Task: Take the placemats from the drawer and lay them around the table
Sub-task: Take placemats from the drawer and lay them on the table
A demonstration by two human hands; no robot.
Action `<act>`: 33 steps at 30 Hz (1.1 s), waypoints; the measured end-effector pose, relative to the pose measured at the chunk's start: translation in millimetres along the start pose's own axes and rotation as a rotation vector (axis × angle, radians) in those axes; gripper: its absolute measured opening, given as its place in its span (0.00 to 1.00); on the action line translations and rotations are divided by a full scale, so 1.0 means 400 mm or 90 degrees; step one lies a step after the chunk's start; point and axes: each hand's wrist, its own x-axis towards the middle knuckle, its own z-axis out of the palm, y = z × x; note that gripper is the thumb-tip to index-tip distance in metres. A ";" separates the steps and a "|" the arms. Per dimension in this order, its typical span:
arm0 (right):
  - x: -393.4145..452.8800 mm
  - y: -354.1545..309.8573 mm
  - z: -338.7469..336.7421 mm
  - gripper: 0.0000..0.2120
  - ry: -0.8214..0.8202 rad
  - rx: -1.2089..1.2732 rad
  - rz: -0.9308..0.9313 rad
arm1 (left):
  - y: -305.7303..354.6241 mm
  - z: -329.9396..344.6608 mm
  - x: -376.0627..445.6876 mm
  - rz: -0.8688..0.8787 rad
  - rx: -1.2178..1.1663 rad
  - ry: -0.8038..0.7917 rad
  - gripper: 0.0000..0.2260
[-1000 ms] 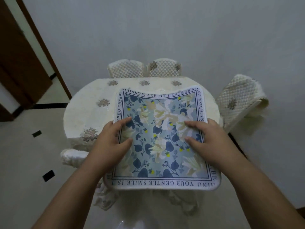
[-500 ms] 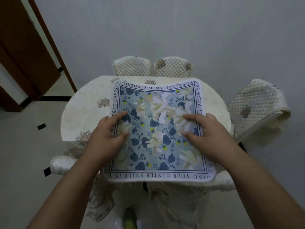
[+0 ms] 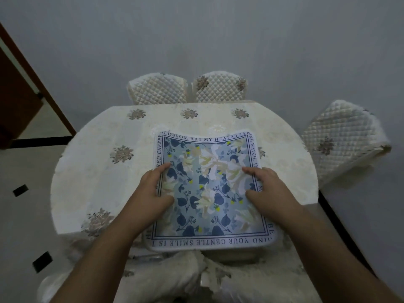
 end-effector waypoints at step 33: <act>0.710 0.333 0.316 0.29 -0.054 0.112 0.149 | -0.312 0.217 0.654 -0.143 0.027 0.010 0.34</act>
